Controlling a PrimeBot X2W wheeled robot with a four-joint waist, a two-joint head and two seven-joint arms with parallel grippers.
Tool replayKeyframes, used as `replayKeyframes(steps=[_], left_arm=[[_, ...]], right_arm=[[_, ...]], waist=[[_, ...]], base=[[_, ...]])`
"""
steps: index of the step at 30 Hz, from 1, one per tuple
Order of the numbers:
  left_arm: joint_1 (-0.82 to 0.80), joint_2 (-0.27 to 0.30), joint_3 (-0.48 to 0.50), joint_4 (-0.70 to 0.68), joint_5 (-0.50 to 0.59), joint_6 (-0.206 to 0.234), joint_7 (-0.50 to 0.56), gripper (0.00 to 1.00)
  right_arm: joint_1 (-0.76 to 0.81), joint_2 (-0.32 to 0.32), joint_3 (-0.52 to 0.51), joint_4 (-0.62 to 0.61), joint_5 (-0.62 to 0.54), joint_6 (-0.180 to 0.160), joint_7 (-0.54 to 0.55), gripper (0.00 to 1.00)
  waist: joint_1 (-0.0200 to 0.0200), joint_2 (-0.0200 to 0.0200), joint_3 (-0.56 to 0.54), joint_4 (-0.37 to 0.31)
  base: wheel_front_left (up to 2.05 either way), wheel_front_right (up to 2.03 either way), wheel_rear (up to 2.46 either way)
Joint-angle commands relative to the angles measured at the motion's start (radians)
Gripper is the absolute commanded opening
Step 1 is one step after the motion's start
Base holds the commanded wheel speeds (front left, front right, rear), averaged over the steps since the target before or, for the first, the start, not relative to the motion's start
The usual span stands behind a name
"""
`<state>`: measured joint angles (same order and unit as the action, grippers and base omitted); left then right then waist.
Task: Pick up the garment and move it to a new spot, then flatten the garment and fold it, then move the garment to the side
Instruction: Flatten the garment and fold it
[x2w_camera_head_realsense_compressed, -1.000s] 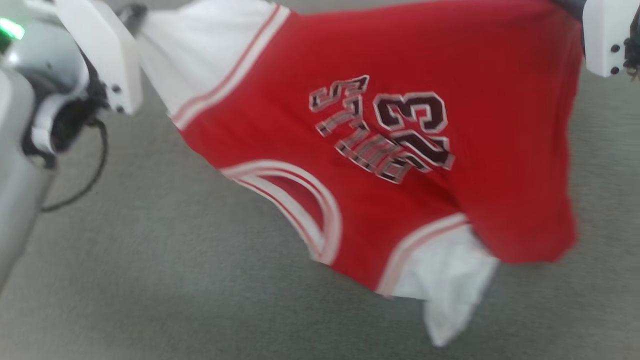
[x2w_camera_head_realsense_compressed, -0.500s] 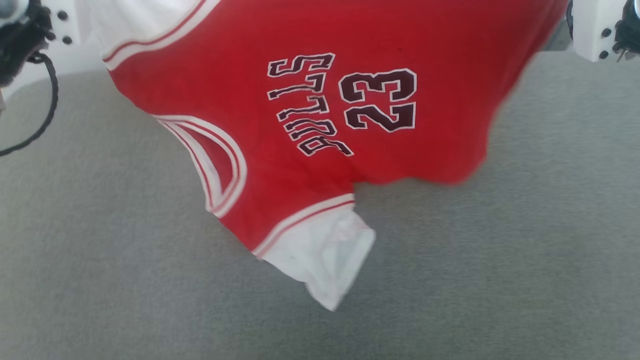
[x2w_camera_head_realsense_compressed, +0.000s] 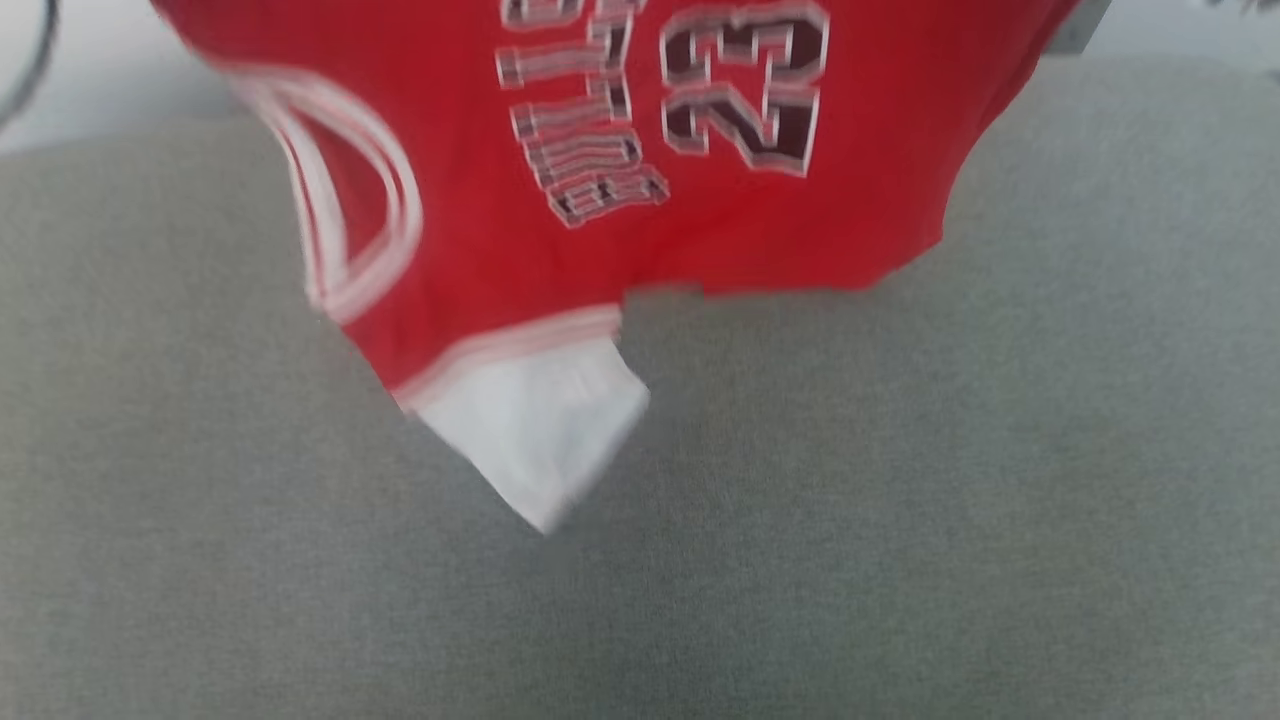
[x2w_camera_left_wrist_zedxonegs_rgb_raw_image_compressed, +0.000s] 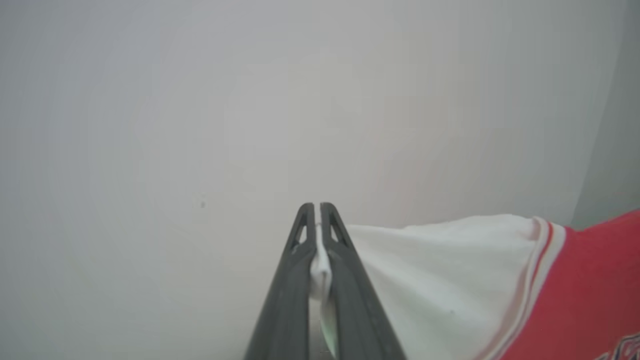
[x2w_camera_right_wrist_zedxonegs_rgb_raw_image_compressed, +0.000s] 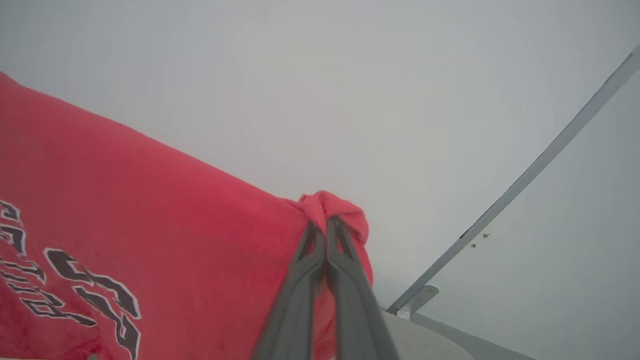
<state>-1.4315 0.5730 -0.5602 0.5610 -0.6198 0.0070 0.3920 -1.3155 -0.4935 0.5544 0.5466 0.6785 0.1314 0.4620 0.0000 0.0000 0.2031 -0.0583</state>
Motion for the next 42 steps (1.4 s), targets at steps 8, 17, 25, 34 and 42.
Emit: replayKeyframes(steps=[8,17,25,34,42], left_arm=[[-0.27,-0.053,-0.008,0.177,0.149,0.006,-0.355,0.0],[-0.382,-0.11,-0.011,0.327,0.209,-0.018,-0.646,0.0],[-0.209,-0.171,-0.051,0.491,0.12,-0.124,-0.552,0.0],[0.03,-0.183,-0.135,0.461,-0.025,-0.137,-0.332,0.0],[0.25,-0.084,-0.208,0.256,-0.171,-0.137,-0.102,0.0]], right_arm=[[-0.175,0.081,-0.038,0.196,-0.167,-0.001,-0.268,0.0],[-0.265,0.142,-0.065,0.402,-0.376,-0.001,-0.509,0.0],[-0.143,0.159,0.026,0.49,-0.311,-0.001,-0.45,0.0],[0.02,0.12,0.113,0.435,-0.17,-0.001,-0.369,0.0],[0.185,0.032,0.168,0.299,-0.047,-0.001,-0.318,0.0]], waist=[[0.0,0.0,0.19,0.01],[0.0,0.0,0.267,0.046],[0.0,0.0,0.243,0.096],[0.0,0.0,0.199,0.125],[0.0,0.0,0.152,0.151]], base=[[0.0,0.0,0.0],[0.0,0.0,0.0],[0.0,0.0,0.0],[0.0,0.0,0.0],[0.0,0.0,0.0]])
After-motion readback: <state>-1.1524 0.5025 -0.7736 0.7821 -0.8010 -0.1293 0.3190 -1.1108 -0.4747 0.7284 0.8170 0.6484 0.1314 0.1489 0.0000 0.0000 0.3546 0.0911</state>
